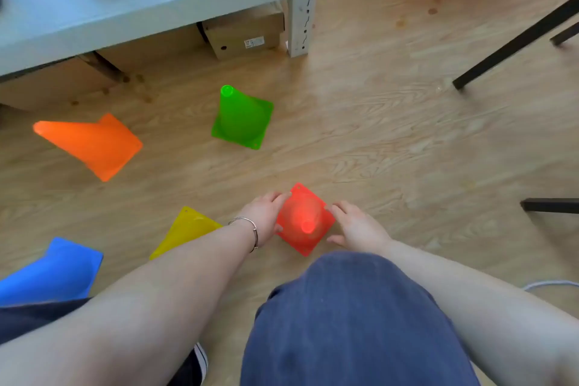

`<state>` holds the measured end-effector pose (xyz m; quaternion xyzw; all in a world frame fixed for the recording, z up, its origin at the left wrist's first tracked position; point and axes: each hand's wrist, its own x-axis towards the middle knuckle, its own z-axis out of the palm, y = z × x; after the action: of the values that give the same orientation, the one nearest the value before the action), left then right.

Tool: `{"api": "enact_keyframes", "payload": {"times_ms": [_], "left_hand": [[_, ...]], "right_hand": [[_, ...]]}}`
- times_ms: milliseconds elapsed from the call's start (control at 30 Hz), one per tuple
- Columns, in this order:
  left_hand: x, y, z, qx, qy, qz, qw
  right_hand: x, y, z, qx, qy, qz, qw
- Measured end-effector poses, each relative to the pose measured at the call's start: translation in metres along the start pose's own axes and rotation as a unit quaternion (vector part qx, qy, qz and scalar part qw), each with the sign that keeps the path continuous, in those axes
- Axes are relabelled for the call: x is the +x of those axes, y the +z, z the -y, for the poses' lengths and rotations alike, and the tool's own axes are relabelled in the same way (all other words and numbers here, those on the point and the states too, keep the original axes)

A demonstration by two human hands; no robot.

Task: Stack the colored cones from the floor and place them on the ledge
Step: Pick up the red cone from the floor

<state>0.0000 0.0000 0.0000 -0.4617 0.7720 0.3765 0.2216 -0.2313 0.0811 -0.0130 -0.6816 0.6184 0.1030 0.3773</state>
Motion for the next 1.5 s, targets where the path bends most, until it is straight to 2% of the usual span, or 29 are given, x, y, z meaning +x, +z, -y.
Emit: {"api": "enact_keyframes", "payload": {"times_ms": [167,300,500,667,800,1033,1133,1400,1500], "left_hand": [[0.015,0.009,-0.005,-0.028,-0.005,0.049,0.998],[0.02,0.014,-0.004,-0.061,-0.007,0.043,0.997],[0.019,0.005,0.004,-0.115,-0.046,-0.016,0.992],[0.007,-0.018,0.007,-0.153,-0.057,-0.083,0.983],[-0.007,-0.045,0.002,-0.198,-0.055,-0.145,0.968],[-0.028,-0.104,0.007,-0.323,-0.094,-0.286,0.897],[-0.044,-0.124,0.013,-0.341,-0.104,-0.324,0.876],[-0.077,-0.181,0.039,-0.356,-0.086,-0.352,0.861],[-0.074,-0.207,0.049,-0.342,-0.073,-0.346,0.871]], "right_hand": [[0.005,0.017,0.006,0.087,0.092,0.017,0.992],[0.011,0.025,0.006,0.125,0.122,-0.005,0.985],[0.021,0.017,0.01,0.207,0.108,-0.039,0.971],[0.031,-0.02,0.023,0.279,0.05,-0.029,0.959],[0.041,-0.076,0.032,0.257,0.003,-0.008,0.966],[0.073,-0.175,0.074,0.223,-0.08,0.003,0.971],[0.079,-0.201,0.099,0.216,-0.106,-0.006,0.971],[0.083,-0.244,0.152,0.161,-0.137,-0.082,0.974],[0.089,-0.256,0.165,0.167,-0.125,-0.112,0.972]]}}
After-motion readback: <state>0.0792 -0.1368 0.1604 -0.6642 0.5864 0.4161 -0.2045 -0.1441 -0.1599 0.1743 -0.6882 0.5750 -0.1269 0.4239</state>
